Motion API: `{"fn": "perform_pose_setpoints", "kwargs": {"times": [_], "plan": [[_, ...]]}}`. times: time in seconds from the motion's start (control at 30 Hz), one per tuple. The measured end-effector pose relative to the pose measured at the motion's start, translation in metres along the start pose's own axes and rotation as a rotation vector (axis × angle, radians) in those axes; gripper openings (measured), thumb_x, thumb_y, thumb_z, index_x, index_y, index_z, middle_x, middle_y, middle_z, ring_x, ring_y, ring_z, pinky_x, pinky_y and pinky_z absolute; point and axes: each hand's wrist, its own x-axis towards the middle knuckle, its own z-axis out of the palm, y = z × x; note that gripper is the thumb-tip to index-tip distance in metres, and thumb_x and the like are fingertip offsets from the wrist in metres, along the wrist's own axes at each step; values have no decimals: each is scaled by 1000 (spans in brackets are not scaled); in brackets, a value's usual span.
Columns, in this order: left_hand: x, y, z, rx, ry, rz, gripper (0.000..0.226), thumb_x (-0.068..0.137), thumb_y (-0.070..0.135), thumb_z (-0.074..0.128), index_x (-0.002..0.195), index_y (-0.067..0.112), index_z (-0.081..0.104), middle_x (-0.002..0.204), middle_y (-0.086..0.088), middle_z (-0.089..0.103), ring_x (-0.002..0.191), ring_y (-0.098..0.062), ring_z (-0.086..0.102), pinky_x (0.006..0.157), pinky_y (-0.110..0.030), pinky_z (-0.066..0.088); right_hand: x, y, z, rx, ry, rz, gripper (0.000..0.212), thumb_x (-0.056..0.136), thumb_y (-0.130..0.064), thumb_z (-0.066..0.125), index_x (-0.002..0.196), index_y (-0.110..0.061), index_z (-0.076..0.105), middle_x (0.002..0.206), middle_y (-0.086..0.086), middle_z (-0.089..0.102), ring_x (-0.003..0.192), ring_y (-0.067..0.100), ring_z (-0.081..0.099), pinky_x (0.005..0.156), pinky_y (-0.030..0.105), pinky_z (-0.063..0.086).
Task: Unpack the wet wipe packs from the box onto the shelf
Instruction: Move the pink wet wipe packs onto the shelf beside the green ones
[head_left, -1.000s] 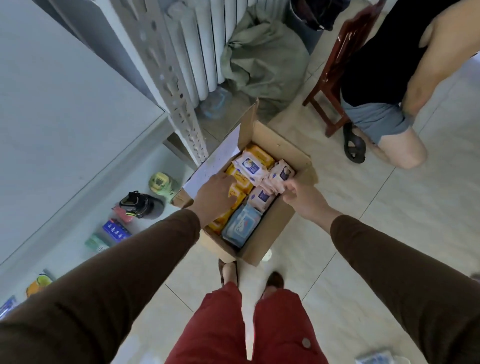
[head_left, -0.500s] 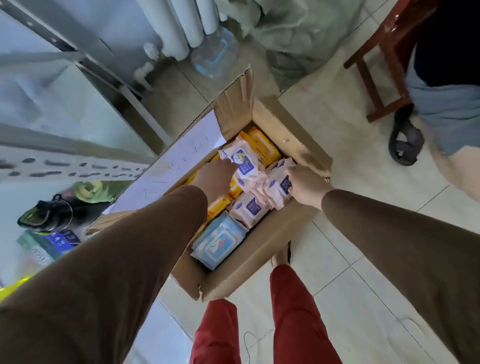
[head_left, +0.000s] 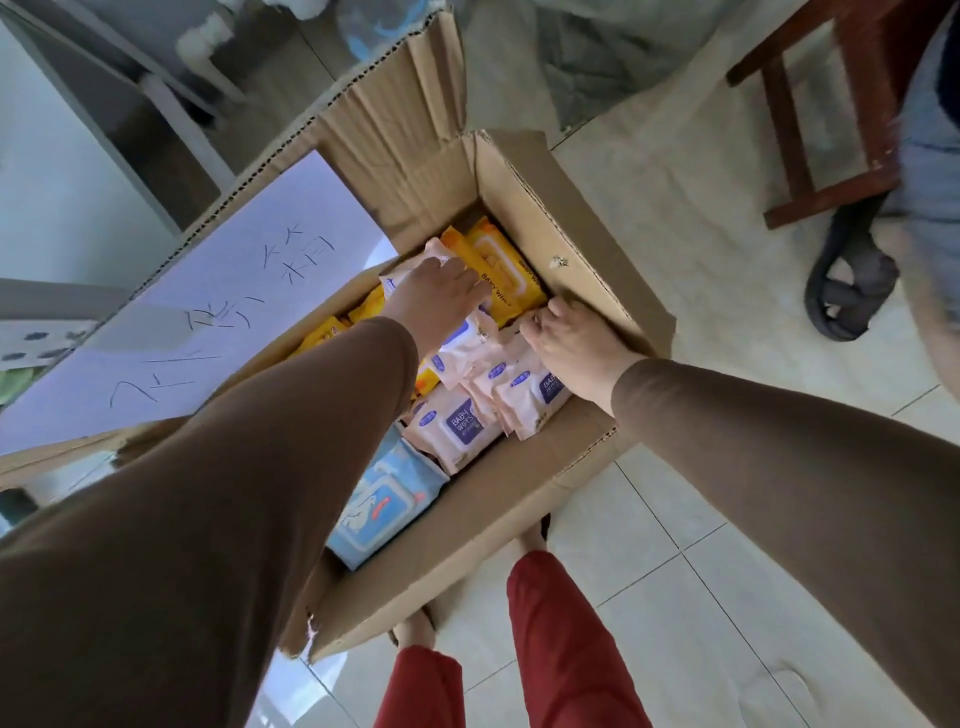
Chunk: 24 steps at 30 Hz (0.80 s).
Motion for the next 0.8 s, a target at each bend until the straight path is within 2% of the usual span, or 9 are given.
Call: {"fn": "perform_pose_setpoints", "kwargs": {"times": [0.1, 0.2, 0.3, 0.37, 0.43, 0.5, 0.57, 0.7, 0.8], "plan": [[0, 2, -3, 76, -76, -16, 50, 84, 23, 64, 130, 26, 43, 120, 5, 59, 115, -21, 52, 92, -35, 37, -4, 0, -4, -23, -31, -25, 30, 89, -6, 43, 115, -6, 57, 111, 11, 63, 107, 31, 54, 98, 42, 41], [-20, 1, -9, 115, -197, -85, 30, 85, 34, 66, 114, 32, 63, 111, 11, 63, 111, -17, 52, 92, -33, 35, -11, 2, -18, -92, -73, -39, 24, 88, -7, 50, 102, -13, 69, 108, 6, 66, 107, 29, 55, 102, 43, 36], [-62, 0, -13, 9, -212, -211, 27, 82, 36, 68, 109, 31, 69, 110, 7, 60, 109, -20, 51, 88, -35, 38, -27, 2, -37, -102, -87, -56, 21, 86, -9, 55, 96, -15, 73, 105, 2, 65, 109, 27, 50, 103, 45, 31], [-95, 0, -18, -155, -224, -282, 23, 84, 32, 64, 107, 31, 65, 94, 7, 58, 101, -22, 59, 70, -32, 41, -41, -3, -56, -56, -75, -41, 20, 84, -13, 59, 96, -19, 73, 105, 0, 60, 108, 26, 49, 94, 42, 35], [-133, 0, -24, -307, -202, -348, 17, 86, 32, 60, 103, 28, 61, 76, 7, 54, 89, -22, 66, 56, -29, 33, -57, -11, -82, 95, -81, 16, 25, 81, -17, 62, 103, -25, 71, 105, 0, 61, 102, 25, 57, 75, 36, 39], [-178, -2, -30, -392, -138, -377, 20, 88, 37, 58, 105, 27, 56, 84, 4, 62, 87, -24, 67, 57, -30, 36, -72, -25, -115, 241, -55, 53, 23, 80, -26, 66, 102, -30, 65, 95, -1, 63, 89, 26, 64, 61, 30, 33], [-232, -4, -34, -507, -73, -431, 28, 88, 45, 55, 109, 27, 51, 88, 3, 64, 87, -27, 66, 59, -31, 42, -85, -43, -149, 379, -37, 91, 18, 80, -34, 67, 95, -30, 58, 86, -2, 60, 84, 28, 64, 59, 31, 36], [-359, -13, -54, -809, 11, -551, 35, 83, 59, 47, 101, 29, 42, 81, 3, 58, 79, -28, 64, 66, -35, 52, -107, -101, -225, 703, -63, 187, 58, 81, -32, 72, 134, -23, 52, 113, 1, 64, 104, 27, 63, 69, 32, 44], [-473, -17, -64, -910, 81, -634, 36, 77, 56, 55, 101, 32, 43, 85, 3, 63, 77, -25, 63, 60, -31, 45, -134, -164, -297, 904, 16, 130, 65, 77, -26, 76, 138, -26, 51, 118, -9, 64, 104, 18, 62, 77, 29, 49]]}}
